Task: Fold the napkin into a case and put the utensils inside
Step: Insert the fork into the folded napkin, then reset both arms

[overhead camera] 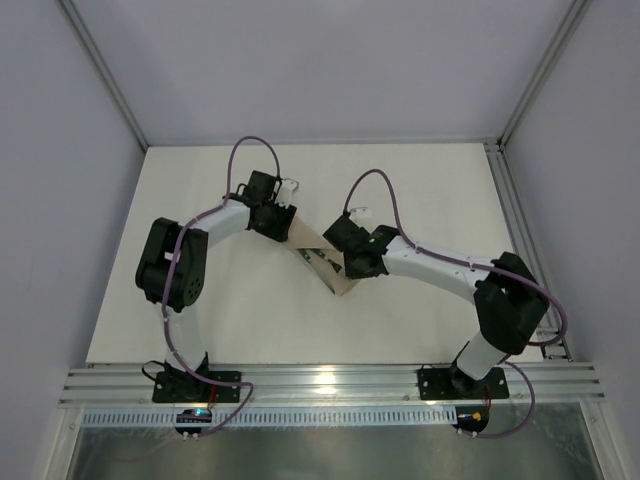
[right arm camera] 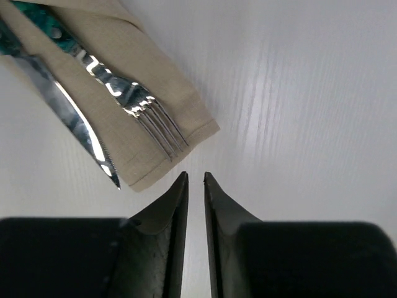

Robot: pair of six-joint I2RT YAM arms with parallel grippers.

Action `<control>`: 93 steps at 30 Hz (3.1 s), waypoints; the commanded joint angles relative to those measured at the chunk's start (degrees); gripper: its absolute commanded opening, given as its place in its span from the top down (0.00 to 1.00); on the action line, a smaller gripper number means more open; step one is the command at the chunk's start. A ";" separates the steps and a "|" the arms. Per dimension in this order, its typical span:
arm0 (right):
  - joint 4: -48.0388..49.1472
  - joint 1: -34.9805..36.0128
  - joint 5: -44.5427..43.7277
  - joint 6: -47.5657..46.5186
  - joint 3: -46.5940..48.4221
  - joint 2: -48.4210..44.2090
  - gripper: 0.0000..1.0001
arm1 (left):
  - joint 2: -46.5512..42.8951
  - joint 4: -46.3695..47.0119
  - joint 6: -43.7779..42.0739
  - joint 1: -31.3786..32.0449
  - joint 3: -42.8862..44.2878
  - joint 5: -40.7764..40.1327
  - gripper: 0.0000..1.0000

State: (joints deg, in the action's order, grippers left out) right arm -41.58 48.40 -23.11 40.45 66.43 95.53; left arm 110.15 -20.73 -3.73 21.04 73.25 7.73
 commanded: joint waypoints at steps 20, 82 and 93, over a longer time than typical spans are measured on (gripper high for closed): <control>23.03 -2.43 13.53 -33.24 8.36 11.79 0.59 | -2.66 1.40 -1.37 0.32 -0.39 0.71 0.46; 9.24 -18.50 9.14 -30.17 4.69 -10.61 0.01 | -34.26 -12.75 -8.31 -12.68 -5.90 -7.11 0.39; 11.79 -34.34 6.94 -19.36 -3.41 -15.90 0.01 | -49.85 -20.05 -15.43 -25.07 -24.46 -15.55 0.29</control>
State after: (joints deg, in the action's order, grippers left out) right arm -31.11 13.96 -15.35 17.45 63.86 79.79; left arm 62.78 -38.09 -16.58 -1.02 51.86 -4.91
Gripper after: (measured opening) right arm 0.993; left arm 0.707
